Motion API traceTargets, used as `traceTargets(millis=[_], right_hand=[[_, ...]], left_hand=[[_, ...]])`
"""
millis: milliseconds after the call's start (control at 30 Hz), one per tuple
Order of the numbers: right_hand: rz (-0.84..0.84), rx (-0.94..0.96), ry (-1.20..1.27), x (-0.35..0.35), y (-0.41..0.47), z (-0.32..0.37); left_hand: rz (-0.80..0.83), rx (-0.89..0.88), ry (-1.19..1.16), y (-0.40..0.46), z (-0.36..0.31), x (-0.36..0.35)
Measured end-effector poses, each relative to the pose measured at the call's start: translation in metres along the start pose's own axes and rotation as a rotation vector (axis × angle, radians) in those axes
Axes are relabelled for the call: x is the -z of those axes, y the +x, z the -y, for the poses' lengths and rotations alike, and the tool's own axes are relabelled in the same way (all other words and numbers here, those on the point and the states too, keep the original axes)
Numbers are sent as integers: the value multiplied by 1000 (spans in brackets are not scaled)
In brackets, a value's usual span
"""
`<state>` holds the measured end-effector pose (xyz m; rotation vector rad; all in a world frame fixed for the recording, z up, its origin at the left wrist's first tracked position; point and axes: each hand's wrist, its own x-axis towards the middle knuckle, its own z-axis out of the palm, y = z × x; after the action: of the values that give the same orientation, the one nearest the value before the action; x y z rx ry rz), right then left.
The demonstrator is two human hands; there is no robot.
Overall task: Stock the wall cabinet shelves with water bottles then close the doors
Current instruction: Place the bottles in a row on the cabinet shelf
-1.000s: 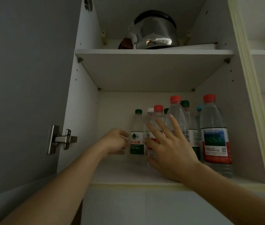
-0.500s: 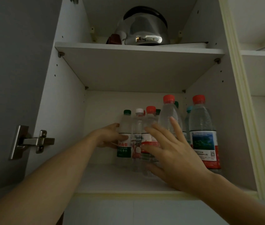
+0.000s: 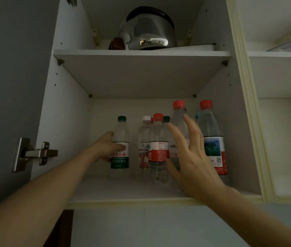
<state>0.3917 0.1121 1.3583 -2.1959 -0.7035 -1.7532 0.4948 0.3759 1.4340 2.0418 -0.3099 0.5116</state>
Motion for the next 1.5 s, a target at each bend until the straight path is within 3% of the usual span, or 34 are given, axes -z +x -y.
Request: traceTargets(millis=[233,400,600,767,933,1133,1500], right_hand=[[-6,-236,134,14,0,10],[91,-434,340,22,13,19],[240,-366,589,17,29,37],[413,-321,732,-14,53,53],[542,-290,691,-49,77,62],[602,-319,665,-84,89,72],[727,-496,554,-121,117,79]], left_hand=[[-87,41,-95,-36,1,27],[-278,-50,-23,-50,3,25],[-370,-82,212,-51,14,27],[-422,-94,220,-48,28,31],[-448,-107,174,-51,37,32],[-436,-119,275,-50,47,33],[-366,-112,706,-46,51,33]])
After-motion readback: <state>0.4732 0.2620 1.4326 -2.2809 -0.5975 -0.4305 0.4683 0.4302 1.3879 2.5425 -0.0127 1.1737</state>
